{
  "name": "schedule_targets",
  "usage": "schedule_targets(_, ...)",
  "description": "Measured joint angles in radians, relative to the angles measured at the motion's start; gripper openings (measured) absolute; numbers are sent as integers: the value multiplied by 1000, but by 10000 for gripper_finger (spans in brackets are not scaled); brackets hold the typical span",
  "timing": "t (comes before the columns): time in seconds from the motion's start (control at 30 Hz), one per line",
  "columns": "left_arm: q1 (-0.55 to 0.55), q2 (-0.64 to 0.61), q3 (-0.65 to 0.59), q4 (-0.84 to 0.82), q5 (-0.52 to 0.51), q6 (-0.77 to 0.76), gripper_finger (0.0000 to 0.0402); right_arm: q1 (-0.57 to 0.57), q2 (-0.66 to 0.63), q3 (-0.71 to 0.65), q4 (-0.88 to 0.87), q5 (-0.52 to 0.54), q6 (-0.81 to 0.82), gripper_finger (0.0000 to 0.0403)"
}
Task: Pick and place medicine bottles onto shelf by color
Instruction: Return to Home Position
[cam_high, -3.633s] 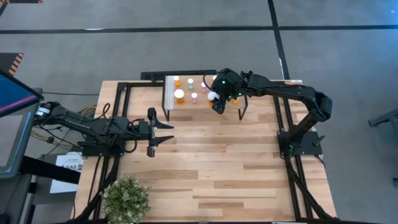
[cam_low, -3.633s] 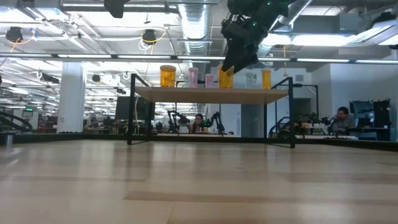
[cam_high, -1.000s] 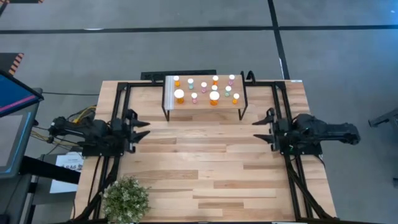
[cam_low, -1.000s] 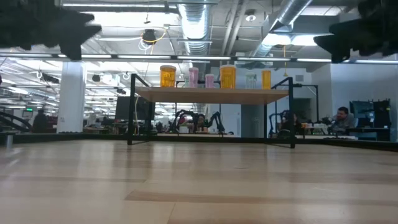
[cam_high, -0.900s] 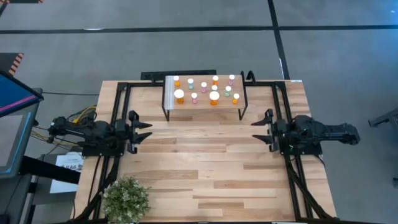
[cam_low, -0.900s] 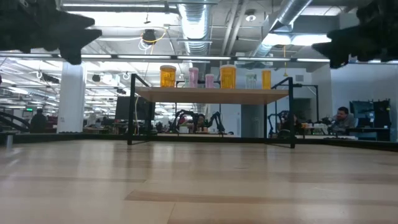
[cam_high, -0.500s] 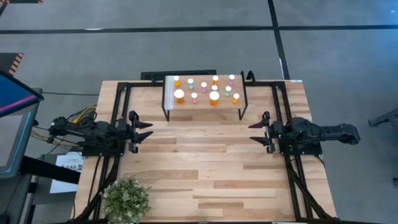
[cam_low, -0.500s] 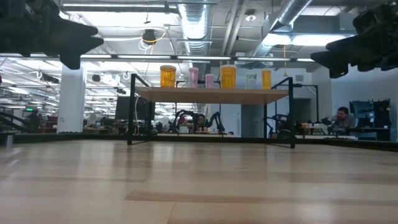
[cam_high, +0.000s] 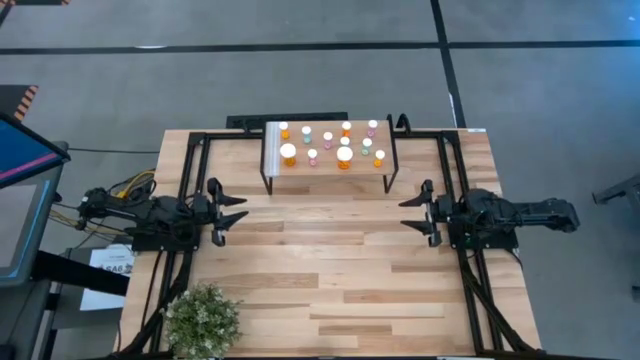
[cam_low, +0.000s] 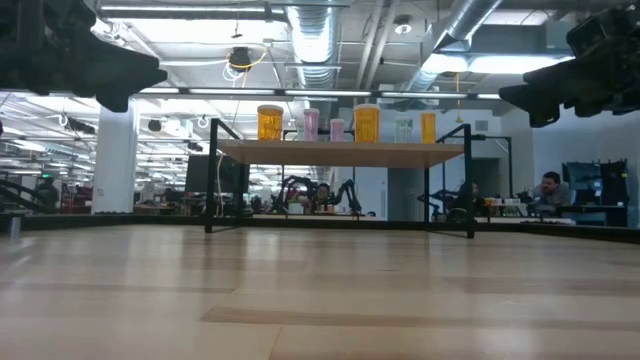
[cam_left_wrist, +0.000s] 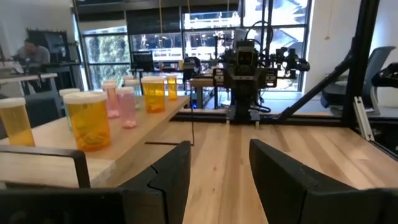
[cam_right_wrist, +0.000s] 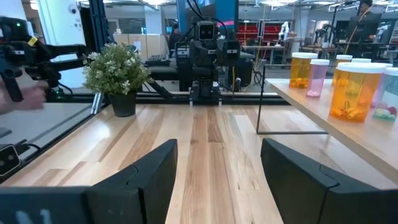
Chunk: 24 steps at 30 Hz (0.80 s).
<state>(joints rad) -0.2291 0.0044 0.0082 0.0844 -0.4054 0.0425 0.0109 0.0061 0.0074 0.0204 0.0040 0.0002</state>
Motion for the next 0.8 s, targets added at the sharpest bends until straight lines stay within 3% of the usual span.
schedule_targets(0.8,0,2,-2,1,1,14,153,0,0,-2,-5,0,0,256)
